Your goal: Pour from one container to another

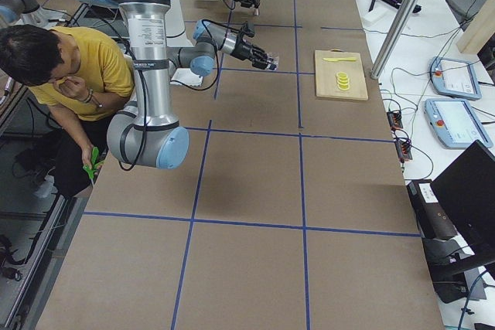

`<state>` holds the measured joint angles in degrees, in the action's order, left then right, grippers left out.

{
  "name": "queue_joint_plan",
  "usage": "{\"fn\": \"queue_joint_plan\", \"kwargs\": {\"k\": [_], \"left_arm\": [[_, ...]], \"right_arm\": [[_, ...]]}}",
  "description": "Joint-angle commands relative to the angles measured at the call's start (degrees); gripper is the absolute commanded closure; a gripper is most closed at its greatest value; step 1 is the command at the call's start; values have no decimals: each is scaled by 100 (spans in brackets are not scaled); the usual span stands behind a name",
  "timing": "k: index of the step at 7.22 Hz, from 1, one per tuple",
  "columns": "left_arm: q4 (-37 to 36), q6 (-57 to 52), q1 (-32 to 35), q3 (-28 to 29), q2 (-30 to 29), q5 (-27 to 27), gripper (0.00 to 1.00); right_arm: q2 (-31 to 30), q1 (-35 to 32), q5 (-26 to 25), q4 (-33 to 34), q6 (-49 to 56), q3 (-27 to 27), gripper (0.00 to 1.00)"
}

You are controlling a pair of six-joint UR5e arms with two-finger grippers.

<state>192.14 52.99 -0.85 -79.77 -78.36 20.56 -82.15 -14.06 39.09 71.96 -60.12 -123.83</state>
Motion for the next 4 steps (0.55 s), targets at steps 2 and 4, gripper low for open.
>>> {"fn": "queue_joint_plan", "kwargs": {"k": [2,4], "left_arm": [[43,9,-12,-4,-4,1,0],[69,9,-12,-117,-4,1,0]], "right_arm": [[6,0,-7,-6,0,-9,100],[6,0,-7,2,0,-71,100]]}}
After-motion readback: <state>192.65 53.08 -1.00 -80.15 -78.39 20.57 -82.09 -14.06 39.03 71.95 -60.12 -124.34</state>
